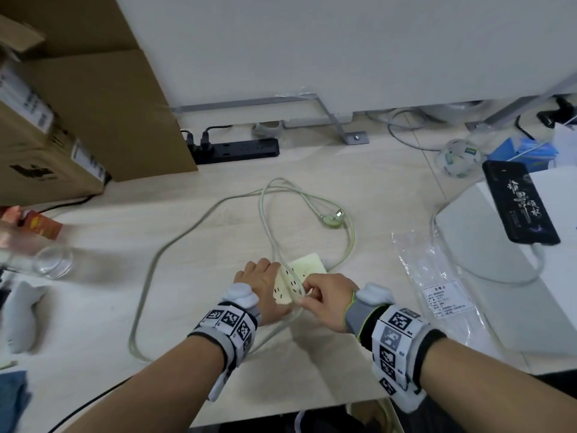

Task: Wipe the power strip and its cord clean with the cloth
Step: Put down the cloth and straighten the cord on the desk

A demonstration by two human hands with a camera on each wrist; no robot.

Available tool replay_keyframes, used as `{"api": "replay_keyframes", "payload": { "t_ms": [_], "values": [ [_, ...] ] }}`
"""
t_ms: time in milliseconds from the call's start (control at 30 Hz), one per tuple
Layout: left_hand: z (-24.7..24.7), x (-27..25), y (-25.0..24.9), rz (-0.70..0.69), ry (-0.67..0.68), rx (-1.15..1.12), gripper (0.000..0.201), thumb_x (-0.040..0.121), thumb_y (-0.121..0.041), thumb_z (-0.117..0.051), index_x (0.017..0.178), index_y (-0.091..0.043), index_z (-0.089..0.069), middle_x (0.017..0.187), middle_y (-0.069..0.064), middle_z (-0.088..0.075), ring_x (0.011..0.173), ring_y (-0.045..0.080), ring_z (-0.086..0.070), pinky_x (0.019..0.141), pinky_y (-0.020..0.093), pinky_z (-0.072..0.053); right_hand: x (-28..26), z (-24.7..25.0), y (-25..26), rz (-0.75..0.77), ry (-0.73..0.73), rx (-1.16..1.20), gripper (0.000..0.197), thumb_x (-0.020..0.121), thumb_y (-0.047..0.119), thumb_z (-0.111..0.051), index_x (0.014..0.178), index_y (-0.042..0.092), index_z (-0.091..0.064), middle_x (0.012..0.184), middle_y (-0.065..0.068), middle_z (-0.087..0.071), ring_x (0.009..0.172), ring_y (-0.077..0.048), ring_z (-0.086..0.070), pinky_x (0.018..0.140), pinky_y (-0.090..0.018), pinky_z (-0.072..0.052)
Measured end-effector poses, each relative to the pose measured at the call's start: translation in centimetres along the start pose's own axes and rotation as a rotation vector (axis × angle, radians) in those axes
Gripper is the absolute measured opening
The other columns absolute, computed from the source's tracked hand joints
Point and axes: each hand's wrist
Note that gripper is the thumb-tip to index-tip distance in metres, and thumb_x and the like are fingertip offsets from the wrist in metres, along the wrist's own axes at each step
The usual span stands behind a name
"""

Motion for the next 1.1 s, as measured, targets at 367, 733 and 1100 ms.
{"api": "replay_keyframes", "payload": {
  "t_ms": [367,733,1100],
  "values": [
    [0.8,0.1,0.1,-0.22,-0.042,-0.226,0.094,0.075,-0.071,-0.053,0.149,-0.038,-0.004,0.141,-0.006,-0.035,0.123,0.02,-0.035,0.101,0.036,-0.031,5.8,4.5,-4.4,-0.507,-0.364,0.081,0.049,0.091,0.04,-0.055,0.135,0.024,-0.04,0.133,-0.007,-0.044,0.109,-0.031,-0.056,0.093,-0.036,-0.046],
    [3.2,1.9,-0.7,-0.435,0.09,0.036,0.073,0.087,-0.069,-0.038,0.145,-0.031,-0.016,0.132,0.002,-0.055,0.113,0.03,-0.054,0.093,0.039,-0.042,8.1,4.3,-5.3,-0.631,-0.531,0.678,0.042,0.089,0.04,-0.058,0.123,0.016,-0.052,0.095,-0.005,-0.065,0.081,-0.023,-0.063,0.085,-0.042,-0.055],
    [12.0,3.6,11.4,0.008,0.259,0.563,0.063,0.086,-0.071,-0.036,0.126,-0.024,-0.05,0.129,0.009,-0.053,0.115,0.028,-0.05,0.089,0.035,-0.042,8.6,8.0,-1.8,-0.371,-0.516,0.368,0.021,0.098,0.025,-0.048,0.105,0.02,-0.067,0.083,0.003,-0.061,0.078,-0.021,-0.054,0.069,-0.025,-0.04]
  ]
}}
Point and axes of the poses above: each hand's wrist, its own x-axis towards the middle knuckle, its own z-axis out of the back of the hand, y = z × x
